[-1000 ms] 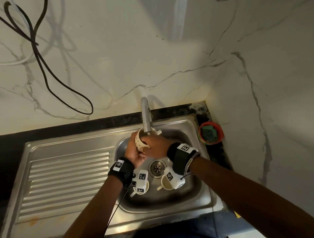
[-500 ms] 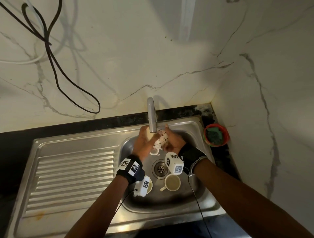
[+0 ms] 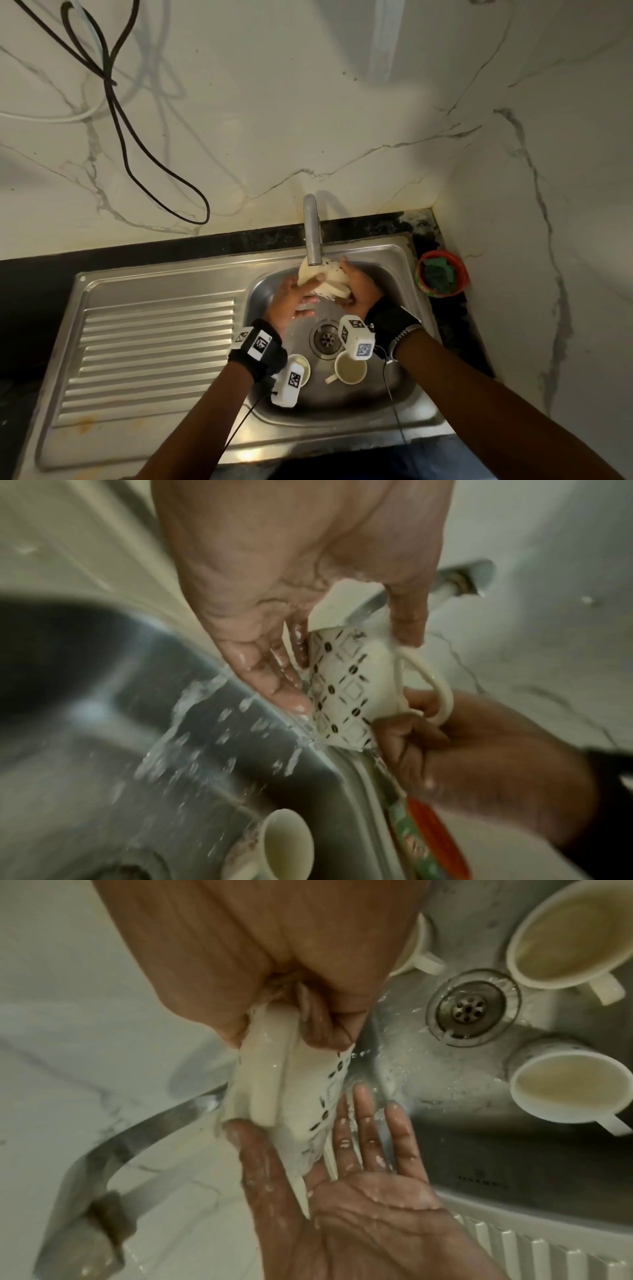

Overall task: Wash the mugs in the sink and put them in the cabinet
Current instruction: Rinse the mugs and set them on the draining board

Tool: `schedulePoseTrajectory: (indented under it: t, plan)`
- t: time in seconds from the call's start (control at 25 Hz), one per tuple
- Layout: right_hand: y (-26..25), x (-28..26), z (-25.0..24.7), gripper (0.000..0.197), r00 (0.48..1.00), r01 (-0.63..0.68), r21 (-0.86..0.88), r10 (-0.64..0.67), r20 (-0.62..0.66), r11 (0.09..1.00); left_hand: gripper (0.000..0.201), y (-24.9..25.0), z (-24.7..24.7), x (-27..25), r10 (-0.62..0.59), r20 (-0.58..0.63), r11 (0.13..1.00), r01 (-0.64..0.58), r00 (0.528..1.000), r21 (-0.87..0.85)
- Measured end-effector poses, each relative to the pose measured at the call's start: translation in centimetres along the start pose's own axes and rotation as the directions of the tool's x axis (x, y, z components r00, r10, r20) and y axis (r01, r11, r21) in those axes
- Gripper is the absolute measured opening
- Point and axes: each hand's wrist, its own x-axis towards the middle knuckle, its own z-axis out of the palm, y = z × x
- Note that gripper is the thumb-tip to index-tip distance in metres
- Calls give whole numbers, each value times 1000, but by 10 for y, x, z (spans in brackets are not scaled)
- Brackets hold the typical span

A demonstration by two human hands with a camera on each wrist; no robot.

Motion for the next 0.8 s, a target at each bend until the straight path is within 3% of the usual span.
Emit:
schedulePoseTrajectory:
  t: [0.12,0.2,0.32,0.36,0.44,0.52,0.6,0.68,0.8]
  plan:
    - [9,7,-12,53,994,-105,112,107,-6,988,71,-9,8,6,130,17,989,-130,991,64]
    - [14,4,-14,50,993,-109,159,114,-27,981,73,-9,17,7,180,-49,982,-176,982,74]
    - [26,10,-22,51,991,-125,165,131,-31,978,77,-9,18,4,243,-106,951,-215,964,221]
    - [32,12,-24,58,990,-137,111,140,-21,984,76,-11,14,5,259,-127,930,-212,958,300]
    - [34,5,-21,57,989,-149,-170,144,-40,974,70,-15,1,1,362,-157,834,-244,919,495]
    - [34,2,-21,36,997,-65,-506,39,-63,860,76,-21,-20,-7,491,-101,650,-286,865,704]
    - [37,7,-23,12,993,55,-642,-111,-48,765,88,-31,-47,-18,446,-24,526,-240,895,816]
    - [41,9,-22,6,985,58,-676,-154,-83,735,90,-44,-73,-29,347,-44,493,-142,937,858]
    - [55,9,-15,10,989,-17,-718,-95,-115,696,87,-62,-111,-51,321,-188,566,-29,928,824]
